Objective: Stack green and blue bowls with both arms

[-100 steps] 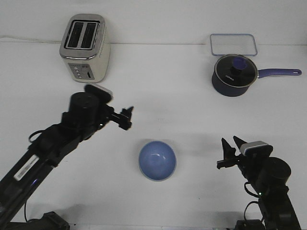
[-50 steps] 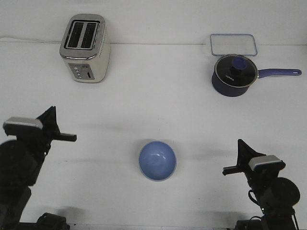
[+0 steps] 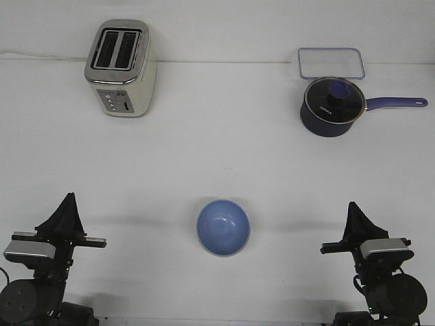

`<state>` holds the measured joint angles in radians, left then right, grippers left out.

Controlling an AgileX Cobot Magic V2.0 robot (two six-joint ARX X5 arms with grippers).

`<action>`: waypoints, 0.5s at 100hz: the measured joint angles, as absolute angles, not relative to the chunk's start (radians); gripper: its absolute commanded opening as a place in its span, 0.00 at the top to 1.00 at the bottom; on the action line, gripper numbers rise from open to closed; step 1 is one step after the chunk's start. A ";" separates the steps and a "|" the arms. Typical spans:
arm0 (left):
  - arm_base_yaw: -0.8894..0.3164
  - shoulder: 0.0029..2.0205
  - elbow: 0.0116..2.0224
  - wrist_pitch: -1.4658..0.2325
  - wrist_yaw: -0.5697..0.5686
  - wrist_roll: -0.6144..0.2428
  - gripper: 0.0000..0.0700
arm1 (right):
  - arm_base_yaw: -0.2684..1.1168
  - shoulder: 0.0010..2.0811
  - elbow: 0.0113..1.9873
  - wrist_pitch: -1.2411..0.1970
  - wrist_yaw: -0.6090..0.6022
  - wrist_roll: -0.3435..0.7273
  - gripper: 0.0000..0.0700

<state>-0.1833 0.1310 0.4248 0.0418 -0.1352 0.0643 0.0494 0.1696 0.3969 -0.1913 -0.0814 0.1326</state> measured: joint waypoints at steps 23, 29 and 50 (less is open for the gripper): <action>-0.183 0.132 0.425 0.037 -0.135 0.064 0.98 | 0.049 0.170 0.397 -0.187 -0.079 0.133 1.00; -0.183 0.132 0.425 0.038 -0.135 0.064 0.98 | 0.049 0.170 0.397 -0.187 -0.079 0.133 1.00; -0.183 0.132 0.425 0.038 -0.135 0.064 0.98 | 0.049 0.170 0.397 -0.183 -0.079 0.133 1.00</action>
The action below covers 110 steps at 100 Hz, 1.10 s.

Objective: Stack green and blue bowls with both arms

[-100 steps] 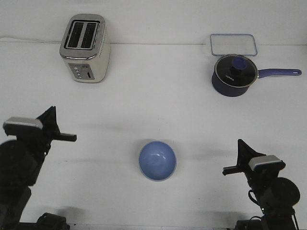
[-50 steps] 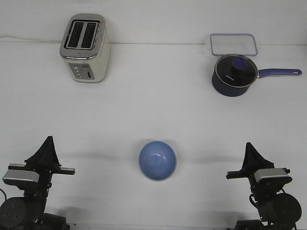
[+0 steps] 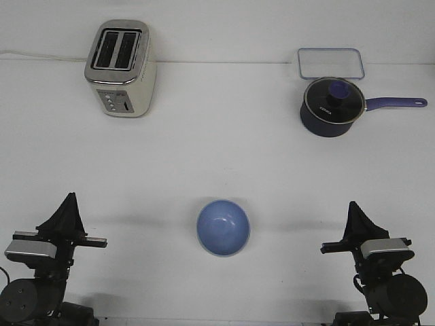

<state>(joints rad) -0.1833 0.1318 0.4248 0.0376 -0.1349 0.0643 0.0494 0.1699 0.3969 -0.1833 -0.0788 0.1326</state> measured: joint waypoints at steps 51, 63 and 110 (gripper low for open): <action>0.047 0.008 0.124 0.046 0.049 0.001 0.98 | 0.049 0.170 0.397 -0.182 -0.078 0.132 1.00; 0.061 0.006 0.042 0.109 0.077 -0.011 0.98 | 0.049 0.170 0.397 -0.182 -0.078 0.133 1.00; 0.061 0.006 0.033 0.171 0.071 0.020 0.98 | 0.049 0.170 0.397 -0.182 -0.078 0.133 1.00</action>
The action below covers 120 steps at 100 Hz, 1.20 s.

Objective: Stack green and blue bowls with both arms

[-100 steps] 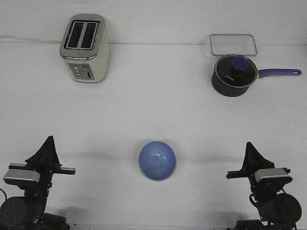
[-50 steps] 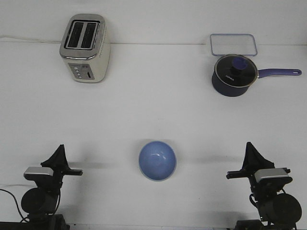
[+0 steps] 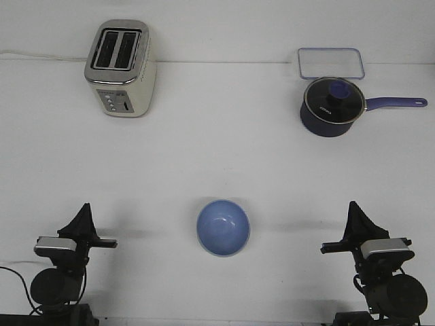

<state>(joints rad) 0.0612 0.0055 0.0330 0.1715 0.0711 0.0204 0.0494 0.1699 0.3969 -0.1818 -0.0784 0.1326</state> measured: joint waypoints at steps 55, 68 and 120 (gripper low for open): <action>0.061 0.006 0.033 0.171 0.071 0.028 0.98 | 0.049 0.170 0.397 -0.180 -0.073 0.108 1.00; 0.061 0.006 0.033 0.171 0.071 0.028 0.98 | 0.030 0.139 0.360 -0.147 -0.056 0.022 1.00; 0.061 0.006 0.033 0.172 0.072 0.028 0.98 | -0.041 0.002 0.015 -0.053 -0.051 -0.231 1.00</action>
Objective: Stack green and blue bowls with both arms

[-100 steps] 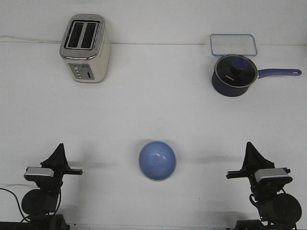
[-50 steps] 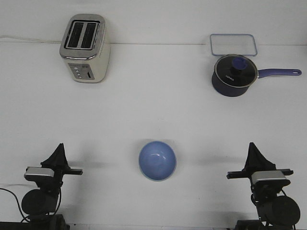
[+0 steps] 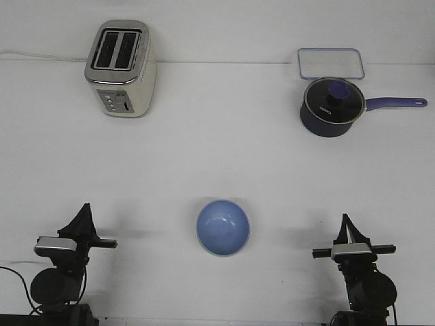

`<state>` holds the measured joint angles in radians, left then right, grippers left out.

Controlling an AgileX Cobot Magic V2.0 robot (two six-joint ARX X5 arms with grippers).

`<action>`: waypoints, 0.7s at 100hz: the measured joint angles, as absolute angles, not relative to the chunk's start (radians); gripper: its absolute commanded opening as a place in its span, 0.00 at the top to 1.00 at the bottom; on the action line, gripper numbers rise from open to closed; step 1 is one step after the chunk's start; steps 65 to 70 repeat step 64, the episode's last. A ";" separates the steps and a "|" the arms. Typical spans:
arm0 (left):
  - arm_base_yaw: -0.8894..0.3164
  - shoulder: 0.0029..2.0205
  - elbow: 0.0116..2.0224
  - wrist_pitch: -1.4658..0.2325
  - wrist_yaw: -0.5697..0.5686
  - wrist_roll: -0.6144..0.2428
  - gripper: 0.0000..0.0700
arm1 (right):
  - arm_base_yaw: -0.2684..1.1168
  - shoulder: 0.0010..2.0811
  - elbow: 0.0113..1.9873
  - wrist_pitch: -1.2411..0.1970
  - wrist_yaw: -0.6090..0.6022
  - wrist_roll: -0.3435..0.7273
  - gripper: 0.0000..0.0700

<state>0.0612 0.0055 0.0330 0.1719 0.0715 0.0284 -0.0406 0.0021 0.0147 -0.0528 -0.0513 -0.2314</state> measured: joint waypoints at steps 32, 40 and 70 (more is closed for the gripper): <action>0.061 0.006 0.033 0.171 0.072 0.028 0.98 | -0.041 0.001 0.015 -0.033 -0.051 -0.232 1.00; 0.061 0.006 0.033 0.171 0.072 0.028 0.98 | -0.041 0.001 0.015 -0.033 -0.051 -0.232 1.00; 0.061 0.006 0.033 0.171 0.072 0.028 0.98 | -0.041 0.001 0.015 -0.033 -0.051 -0.232 1.00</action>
